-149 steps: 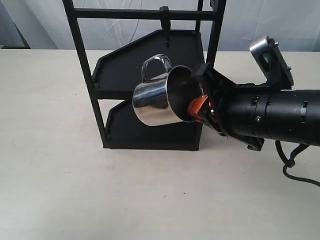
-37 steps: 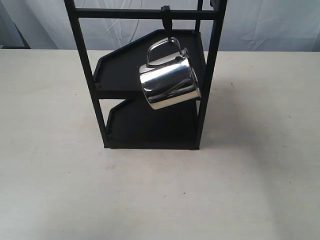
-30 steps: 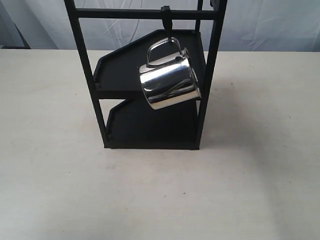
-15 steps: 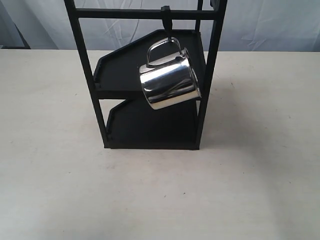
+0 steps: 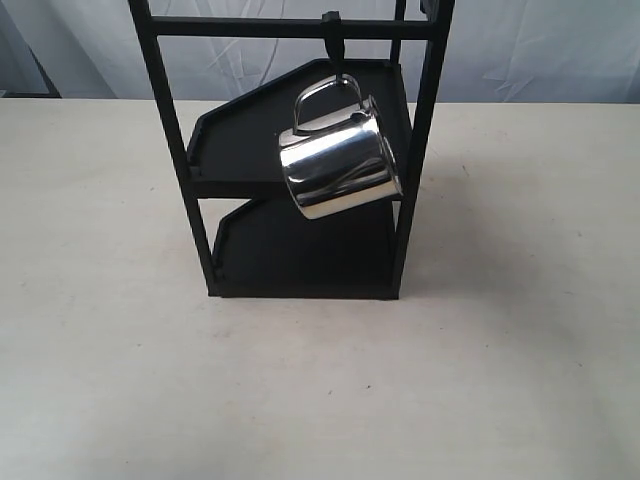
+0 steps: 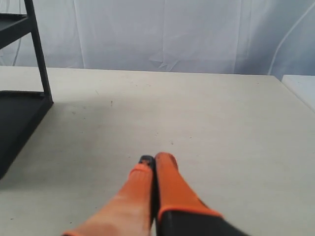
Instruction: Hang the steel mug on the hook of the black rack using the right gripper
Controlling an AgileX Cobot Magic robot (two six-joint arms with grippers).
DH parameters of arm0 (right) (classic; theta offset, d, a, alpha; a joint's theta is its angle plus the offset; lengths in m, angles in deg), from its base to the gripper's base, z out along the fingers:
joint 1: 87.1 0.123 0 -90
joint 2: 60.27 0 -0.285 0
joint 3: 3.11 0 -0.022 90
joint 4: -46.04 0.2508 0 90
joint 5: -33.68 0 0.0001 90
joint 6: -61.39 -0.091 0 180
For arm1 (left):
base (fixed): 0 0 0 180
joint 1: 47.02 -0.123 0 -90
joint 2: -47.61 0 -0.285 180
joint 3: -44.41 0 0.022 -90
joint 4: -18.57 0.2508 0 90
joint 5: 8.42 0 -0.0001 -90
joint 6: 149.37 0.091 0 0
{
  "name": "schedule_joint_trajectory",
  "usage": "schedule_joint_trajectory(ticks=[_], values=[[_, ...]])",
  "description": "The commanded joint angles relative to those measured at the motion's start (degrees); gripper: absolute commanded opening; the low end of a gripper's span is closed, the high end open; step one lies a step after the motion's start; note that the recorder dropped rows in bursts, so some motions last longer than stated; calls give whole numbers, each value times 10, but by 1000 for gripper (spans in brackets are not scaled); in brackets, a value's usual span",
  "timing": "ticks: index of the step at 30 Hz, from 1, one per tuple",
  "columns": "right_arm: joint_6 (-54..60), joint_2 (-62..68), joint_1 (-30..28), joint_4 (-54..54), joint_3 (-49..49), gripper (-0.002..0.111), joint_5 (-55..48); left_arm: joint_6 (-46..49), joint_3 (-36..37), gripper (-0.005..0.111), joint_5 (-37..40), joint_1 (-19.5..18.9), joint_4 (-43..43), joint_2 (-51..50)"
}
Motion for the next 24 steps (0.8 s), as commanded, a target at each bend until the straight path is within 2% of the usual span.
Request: schedule_joint_trajectory(ticks=[1, 24], values=[[-5, -3, -2, -8, 1, 0, 3, -1, 0, 2, -3, 3, 0, 3], [-5, -3, -2, 6, 1, 0, 3, -1, 0, 2, -3, 3, 0, 3]])
